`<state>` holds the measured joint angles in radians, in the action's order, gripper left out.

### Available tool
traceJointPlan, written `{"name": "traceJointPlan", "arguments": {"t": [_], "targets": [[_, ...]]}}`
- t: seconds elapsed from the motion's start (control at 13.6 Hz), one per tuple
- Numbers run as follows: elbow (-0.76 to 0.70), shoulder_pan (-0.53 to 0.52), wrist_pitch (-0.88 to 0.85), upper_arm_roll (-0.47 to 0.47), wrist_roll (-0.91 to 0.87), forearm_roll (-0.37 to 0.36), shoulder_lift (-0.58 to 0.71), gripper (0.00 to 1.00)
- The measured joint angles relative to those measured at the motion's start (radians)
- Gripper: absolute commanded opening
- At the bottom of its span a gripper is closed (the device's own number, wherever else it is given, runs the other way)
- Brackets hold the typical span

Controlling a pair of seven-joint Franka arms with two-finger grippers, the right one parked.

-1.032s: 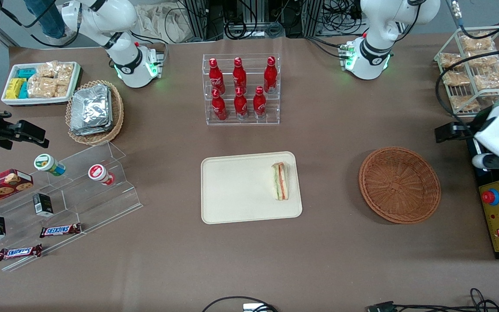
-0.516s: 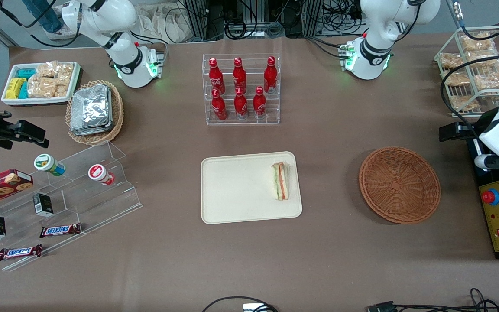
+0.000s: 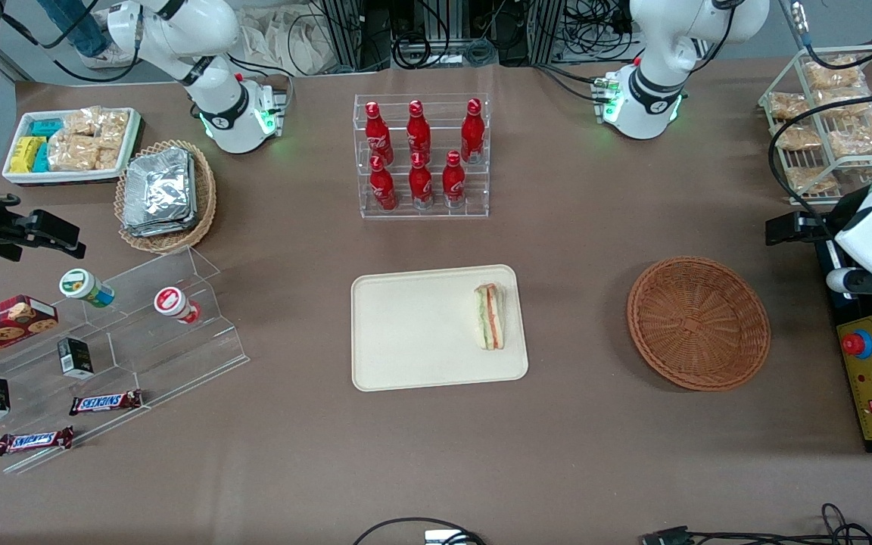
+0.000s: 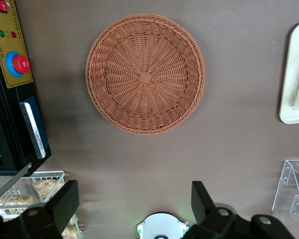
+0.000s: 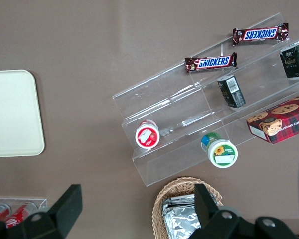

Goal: Place sandwich from basket to tray

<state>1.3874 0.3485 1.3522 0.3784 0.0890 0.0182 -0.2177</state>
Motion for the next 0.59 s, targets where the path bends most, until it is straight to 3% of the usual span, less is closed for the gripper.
{"name": "traceJointPlan", "arguments": {"t": [0.59], "targets": [[0.004,0.0,-0.001,-0.008,0.002,0.001,0.011,1.0]]}}
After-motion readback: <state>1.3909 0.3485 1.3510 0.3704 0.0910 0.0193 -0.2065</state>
